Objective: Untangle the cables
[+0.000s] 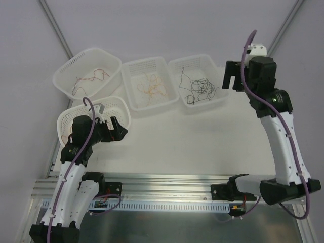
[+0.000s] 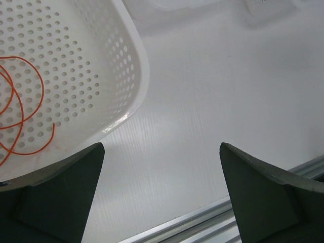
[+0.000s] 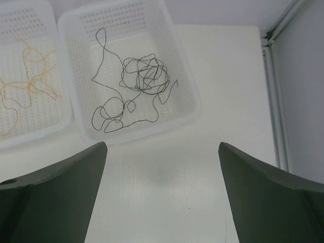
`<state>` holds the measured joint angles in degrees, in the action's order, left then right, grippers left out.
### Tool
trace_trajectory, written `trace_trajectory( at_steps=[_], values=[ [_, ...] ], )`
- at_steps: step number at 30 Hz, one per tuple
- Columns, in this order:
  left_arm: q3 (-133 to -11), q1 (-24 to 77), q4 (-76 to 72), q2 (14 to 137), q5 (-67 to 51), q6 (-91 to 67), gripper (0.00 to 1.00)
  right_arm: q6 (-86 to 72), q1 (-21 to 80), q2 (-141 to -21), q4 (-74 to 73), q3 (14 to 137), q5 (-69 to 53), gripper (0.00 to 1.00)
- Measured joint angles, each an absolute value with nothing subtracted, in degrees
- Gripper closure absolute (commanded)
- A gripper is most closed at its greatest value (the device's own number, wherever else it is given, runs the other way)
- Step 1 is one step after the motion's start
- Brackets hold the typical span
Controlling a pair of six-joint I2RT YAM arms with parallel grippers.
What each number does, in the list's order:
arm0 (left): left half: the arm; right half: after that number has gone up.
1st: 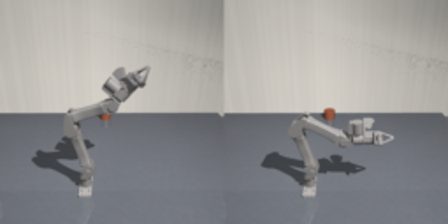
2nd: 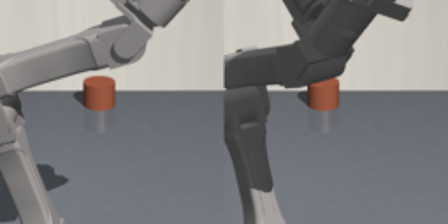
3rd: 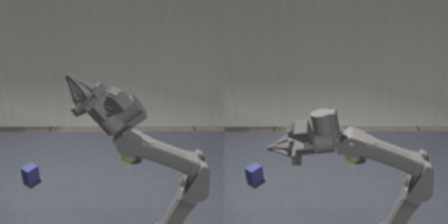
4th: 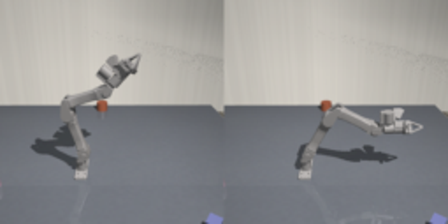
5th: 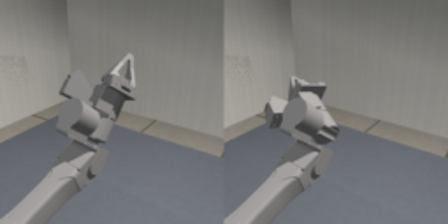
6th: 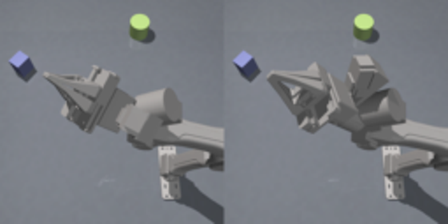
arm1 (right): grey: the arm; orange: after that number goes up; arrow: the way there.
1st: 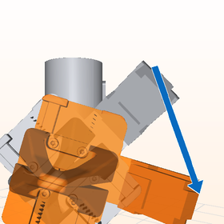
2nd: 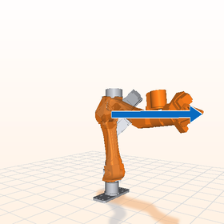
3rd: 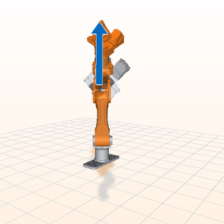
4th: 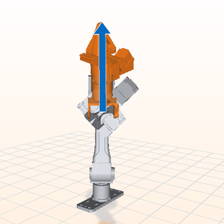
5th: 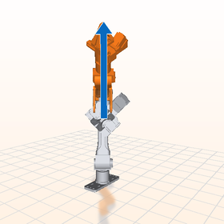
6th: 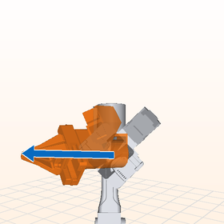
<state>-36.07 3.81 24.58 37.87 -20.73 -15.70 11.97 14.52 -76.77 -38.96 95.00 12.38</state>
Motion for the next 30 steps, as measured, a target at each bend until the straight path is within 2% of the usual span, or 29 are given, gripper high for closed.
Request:
trace_trajectory(
  at_steps=[4,11,16,21,30],
  values=[
    [-38.5,3.81,27.66,32.95,-18.39,-16.51,0.01,10.55,14.48,-64.84,-42.24,93.95,16.23,0.03],
    [-52.21,3.81,35.53,22.68,-9.21,-17.54,0.01,8.73,14.48,-46.15,-47.35,89.23,20.18,0.03],
    [-58.76,3.84,42.46,11.64,0.54,-19.16,0.01,7.9,14.48,-30.76,-48.69,81.43,21.52,0.03],
    [-59.31,3.84,48.73,0.12,8.19,-20.64,0.01,6.74,14.46,-17.52,-49.25,71.31,22.65,0.03],
    [-59.96,4.14,58.13,0.16,15.16,-20.93,0.01,5.87,14.46,-2.55,-50.5,58.48,22.79,0.03]
  ],
)
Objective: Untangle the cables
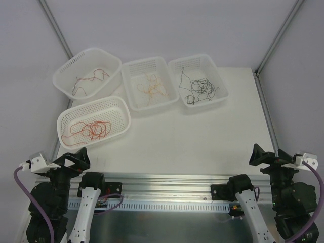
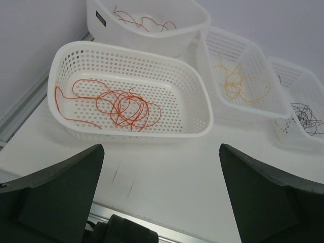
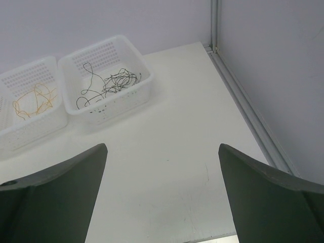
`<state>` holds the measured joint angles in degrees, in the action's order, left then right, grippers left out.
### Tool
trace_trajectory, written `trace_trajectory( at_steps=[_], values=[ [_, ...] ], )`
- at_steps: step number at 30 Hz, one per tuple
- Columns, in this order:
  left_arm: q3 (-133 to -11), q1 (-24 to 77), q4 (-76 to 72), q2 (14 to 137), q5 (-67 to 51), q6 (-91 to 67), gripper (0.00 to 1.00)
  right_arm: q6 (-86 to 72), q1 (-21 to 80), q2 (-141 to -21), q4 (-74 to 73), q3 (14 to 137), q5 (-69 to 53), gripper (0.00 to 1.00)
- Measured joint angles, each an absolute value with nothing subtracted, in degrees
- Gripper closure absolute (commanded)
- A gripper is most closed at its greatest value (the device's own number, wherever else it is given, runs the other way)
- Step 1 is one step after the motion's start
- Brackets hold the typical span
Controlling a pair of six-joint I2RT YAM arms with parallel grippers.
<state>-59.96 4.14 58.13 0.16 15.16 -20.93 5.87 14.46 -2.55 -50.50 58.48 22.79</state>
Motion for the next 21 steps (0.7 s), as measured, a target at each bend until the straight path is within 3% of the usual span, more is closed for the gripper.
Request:
trace_trajectory(
  at_steps=[21],
  values=[
    [-59.96,4.16,61.01,0.16,17.12,-20.95,0.01,7.7,14.46,-0.3,-51.09,51.7,24.01,0.03]
  ],
)
